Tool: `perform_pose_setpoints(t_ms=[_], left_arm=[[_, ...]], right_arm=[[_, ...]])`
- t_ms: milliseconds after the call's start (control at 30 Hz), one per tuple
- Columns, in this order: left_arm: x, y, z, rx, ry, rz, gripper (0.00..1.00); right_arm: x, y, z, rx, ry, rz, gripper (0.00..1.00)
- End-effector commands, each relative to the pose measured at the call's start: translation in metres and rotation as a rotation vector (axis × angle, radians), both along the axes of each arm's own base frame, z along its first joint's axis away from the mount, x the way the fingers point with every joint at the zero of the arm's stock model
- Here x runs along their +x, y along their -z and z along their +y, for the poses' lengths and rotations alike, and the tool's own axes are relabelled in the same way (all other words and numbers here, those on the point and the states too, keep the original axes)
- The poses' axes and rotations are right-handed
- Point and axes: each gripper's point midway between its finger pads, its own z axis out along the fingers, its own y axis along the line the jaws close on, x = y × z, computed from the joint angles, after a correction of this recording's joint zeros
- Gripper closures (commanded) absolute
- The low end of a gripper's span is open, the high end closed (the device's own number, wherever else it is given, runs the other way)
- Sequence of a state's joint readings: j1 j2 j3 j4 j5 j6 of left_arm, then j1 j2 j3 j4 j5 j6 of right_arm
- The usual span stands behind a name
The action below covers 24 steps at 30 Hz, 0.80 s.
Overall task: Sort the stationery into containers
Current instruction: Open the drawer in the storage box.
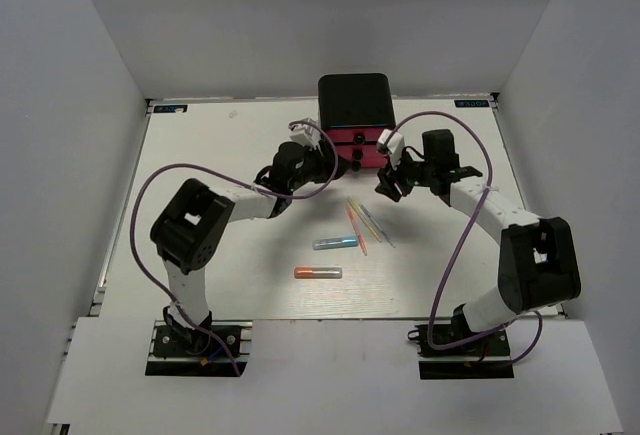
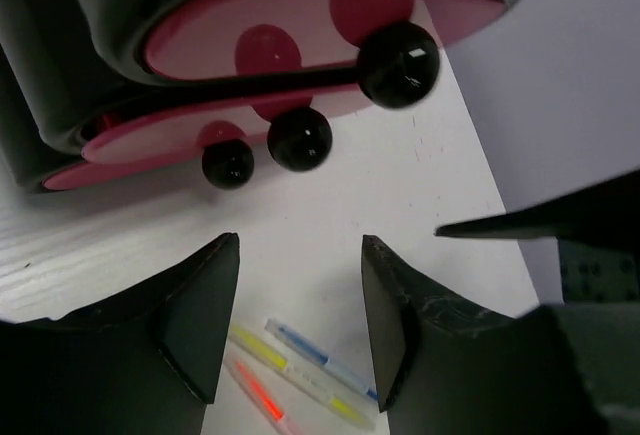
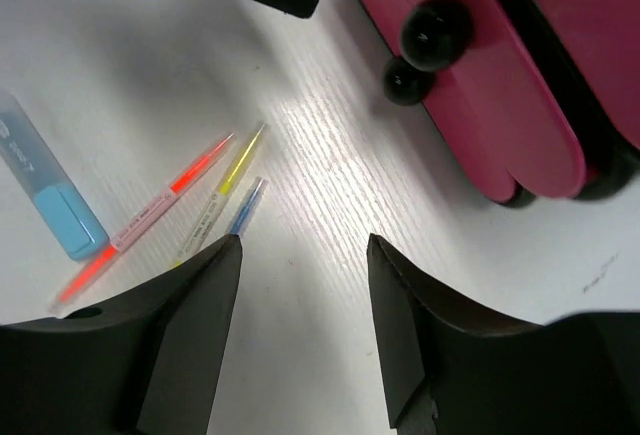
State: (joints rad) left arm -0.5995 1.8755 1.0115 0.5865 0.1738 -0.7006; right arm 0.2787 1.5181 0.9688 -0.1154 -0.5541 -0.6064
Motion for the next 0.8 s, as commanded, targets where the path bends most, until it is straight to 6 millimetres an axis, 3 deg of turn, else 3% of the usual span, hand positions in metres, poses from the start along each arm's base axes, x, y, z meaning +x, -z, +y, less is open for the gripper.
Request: perform_pose_setpoints(t_ms=[0,333,733,767], left_arm=[[0.015,-0.017,-0.014,-0.08,-0.043,0.008,0.38],[0.043,-0.01,-0.029,-0.109,-0.084,0.034,0.34],[0.052,0.005,-0.039,-0.109,-0.104,0.075,0.31],[0.056,0.0,-0.039,-0.116,-0.112,0.064,0.31]], right_arm=[[0.014,-0.029,-0.01,0.078,0.128,-0.045,0.4],[0.014,-0.029,-0.031,0.11,0.205,-0.043,0.4],[0.008,-0.024,-0.041,0.113,0.219,-0.036,0.39],[0.007,-0.024,-0.041,0.113,0.217,-0.036,0.39]])
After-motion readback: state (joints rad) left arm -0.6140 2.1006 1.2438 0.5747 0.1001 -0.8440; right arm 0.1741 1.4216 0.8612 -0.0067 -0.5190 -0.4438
